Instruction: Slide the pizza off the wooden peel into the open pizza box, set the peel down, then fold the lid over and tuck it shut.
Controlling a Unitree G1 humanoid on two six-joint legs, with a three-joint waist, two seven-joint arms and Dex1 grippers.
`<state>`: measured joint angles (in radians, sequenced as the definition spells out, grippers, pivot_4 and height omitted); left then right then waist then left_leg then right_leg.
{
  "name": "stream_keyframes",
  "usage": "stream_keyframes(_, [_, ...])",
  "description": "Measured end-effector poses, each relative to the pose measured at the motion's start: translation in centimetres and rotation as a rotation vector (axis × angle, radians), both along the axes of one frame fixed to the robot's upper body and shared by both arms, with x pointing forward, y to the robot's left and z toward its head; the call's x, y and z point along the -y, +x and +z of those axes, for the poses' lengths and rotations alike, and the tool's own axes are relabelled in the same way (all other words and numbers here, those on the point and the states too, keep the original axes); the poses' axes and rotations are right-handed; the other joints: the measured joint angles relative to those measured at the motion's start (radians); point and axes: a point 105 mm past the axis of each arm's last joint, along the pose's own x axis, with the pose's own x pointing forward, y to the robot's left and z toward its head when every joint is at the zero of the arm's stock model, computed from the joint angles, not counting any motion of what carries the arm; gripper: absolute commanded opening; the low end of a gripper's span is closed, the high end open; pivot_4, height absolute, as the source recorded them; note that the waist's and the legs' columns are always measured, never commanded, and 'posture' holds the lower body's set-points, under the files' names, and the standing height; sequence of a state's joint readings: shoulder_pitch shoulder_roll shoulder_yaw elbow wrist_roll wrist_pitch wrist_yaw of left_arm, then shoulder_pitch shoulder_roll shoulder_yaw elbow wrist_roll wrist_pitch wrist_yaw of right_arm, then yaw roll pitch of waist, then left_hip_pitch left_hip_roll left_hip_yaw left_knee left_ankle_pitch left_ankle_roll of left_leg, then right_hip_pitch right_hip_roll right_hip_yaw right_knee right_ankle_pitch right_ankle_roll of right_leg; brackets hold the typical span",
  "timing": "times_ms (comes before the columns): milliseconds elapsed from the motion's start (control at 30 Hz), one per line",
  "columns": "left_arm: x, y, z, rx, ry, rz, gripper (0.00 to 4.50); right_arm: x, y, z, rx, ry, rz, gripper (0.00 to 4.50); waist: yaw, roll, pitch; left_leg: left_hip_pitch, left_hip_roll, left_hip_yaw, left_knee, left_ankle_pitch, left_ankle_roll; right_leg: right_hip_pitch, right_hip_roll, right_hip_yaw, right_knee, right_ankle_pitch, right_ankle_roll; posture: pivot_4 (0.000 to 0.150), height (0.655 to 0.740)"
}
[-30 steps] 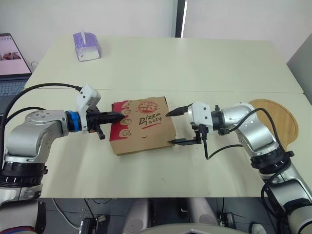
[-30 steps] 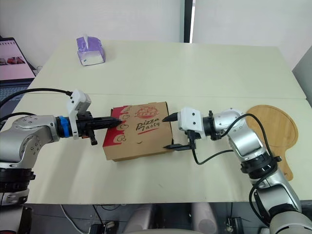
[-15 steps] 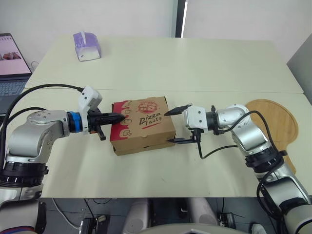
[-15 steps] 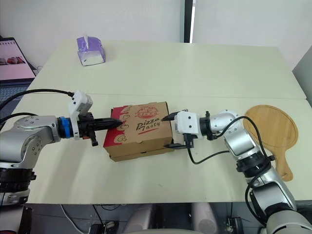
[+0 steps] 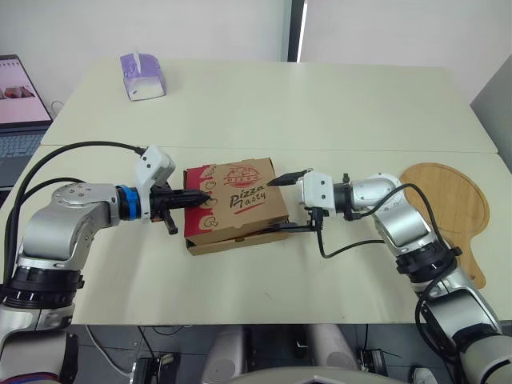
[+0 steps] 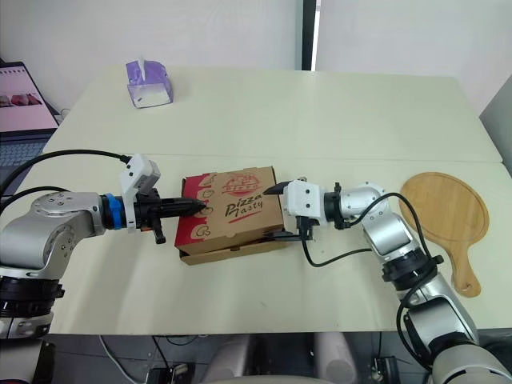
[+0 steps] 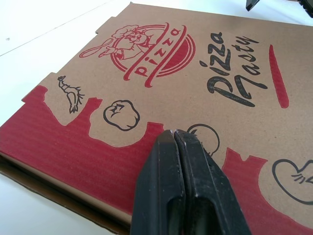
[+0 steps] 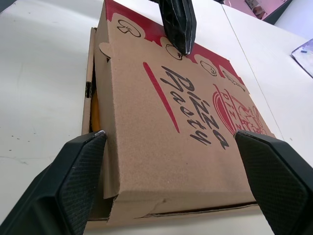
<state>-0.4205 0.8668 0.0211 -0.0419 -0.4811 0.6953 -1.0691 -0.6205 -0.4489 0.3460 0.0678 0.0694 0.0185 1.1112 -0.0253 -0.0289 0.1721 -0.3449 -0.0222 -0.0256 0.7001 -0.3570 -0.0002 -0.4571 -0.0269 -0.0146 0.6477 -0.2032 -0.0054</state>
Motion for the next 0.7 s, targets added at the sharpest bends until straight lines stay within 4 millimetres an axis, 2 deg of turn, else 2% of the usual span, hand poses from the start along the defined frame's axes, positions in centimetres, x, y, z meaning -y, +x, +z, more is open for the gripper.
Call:
stream_keyframes(300, [0.2,-0.1,-0.3,0.011,0.028,-0.034,0.0,0.3,0.0,-1.0,-0.023,-0.007,-0.015,4.47,0.0,0.0,0.0,0.0,0.0,0.0,0.0,0.0,0.0,0.0,0.0,0.0,0.0,0.0,0.0,0.15,0.74])
stream_keyframes(433, [0.2,-0.1,-0.3,0.018,0.037,-0.038,0.0,0.3,-0.6,-1.2,-0.054,0.003,-0.007,4.47,0.0,0.0,0.0,0.0,0.0,0.0,0.0,0.0,0.0,0.0,0.0,0.0,0.0,0.0,0.0,0.15,0.74])
stream_keyframes(600, [0.0,0.0,-0.4,0.017,0.042,-0.032,0.0,0.9,-1.5,1.2,-0.181,0.108,0.019,4.47,0.001,0.0,0.0,0.0,0.0,0.0,0.0,0.0,0.0,0.0,0.0,0.0,0.0,0.0,0.0,0.15,0.74])
stream_keyframes(700, [0.0,0.0,-0.4,0.018,0.043,-0.032,0.0,2.6,-1.0,2.1,-0.237,0.143,-0.031,3.88,0.002,0.0,0.0,0.0,0.0,0.0,0.0,0.0,0.0,0.001,0.0,0.0,0.0,0.0,0.0,0.15,0.74])
